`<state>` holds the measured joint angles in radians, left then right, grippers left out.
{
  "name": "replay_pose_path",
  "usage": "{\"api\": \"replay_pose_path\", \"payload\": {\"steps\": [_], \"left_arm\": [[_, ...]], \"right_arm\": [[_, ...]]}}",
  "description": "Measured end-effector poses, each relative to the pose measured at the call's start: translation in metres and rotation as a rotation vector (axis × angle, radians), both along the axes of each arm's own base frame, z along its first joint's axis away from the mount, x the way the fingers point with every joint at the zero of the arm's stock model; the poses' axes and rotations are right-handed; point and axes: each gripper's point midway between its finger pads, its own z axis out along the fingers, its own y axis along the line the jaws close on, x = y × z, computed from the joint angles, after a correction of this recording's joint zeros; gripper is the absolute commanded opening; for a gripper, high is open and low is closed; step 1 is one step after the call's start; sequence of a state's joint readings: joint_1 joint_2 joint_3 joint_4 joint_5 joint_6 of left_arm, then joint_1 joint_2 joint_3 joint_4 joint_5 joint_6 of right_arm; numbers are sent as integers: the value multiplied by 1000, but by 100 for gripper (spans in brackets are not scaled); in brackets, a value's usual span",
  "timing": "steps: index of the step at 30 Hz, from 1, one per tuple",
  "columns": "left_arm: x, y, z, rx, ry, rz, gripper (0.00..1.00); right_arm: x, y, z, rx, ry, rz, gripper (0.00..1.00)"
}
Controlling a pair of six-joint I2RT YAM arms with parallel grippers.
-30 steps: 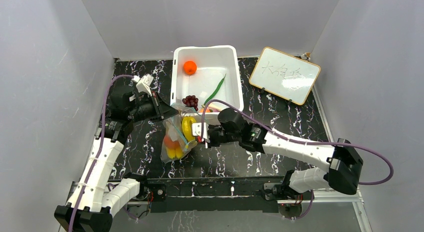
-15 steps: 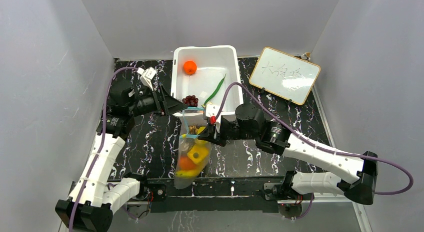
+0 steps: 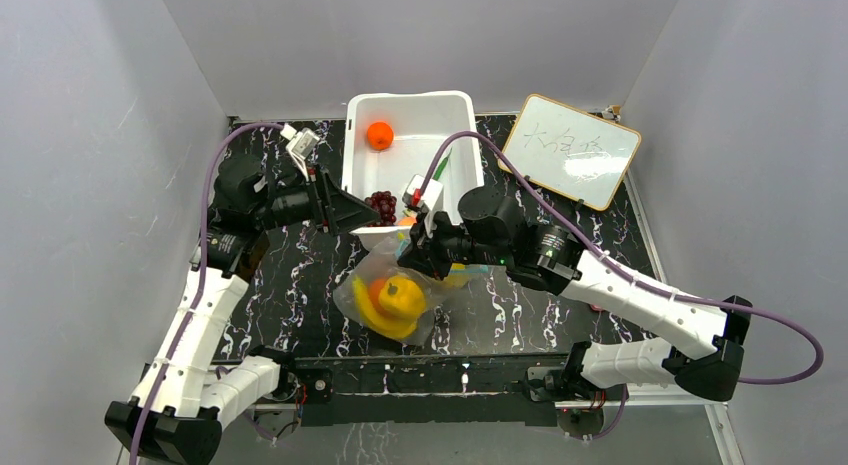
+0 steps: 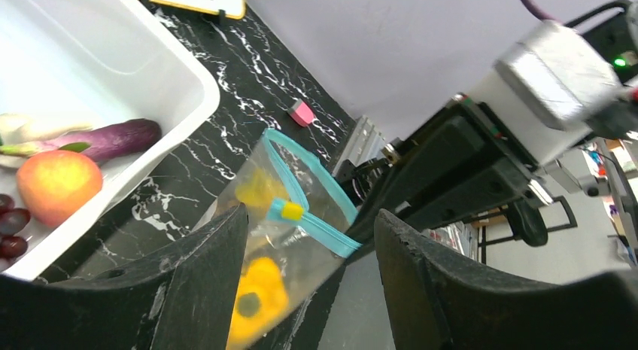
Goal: Place the food in the zip-top bag and seal the zipper
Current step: Adjust the zipper food storage bag at the center of the board.
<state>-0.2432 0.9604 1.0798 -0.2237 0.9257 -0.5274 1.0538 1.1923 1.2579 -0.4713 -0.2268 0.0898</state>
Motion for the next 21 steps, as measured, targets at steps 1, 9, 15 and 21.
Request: {"api": "replay_pose_path", "payload": {"steps": [1, 9, 15, 21], "left_arm": [[-2, -2, 2, -5, -8, -16, 60], [-30, -5, -33, -28, -74, -148, 54], [-40, -4, -68, 8, -126, -232, 57], [-39, -8, -85, 5, -160, -290, 51]], "right_arm": [[1, -2, -3, -11, 14, -14, 0], [8, -14, -34, -75, 43, -98, 0], [-4, -15, -52, -95, 35, -12, 0], [-19, -15, -51, -89, -23, 118, 0]]}}
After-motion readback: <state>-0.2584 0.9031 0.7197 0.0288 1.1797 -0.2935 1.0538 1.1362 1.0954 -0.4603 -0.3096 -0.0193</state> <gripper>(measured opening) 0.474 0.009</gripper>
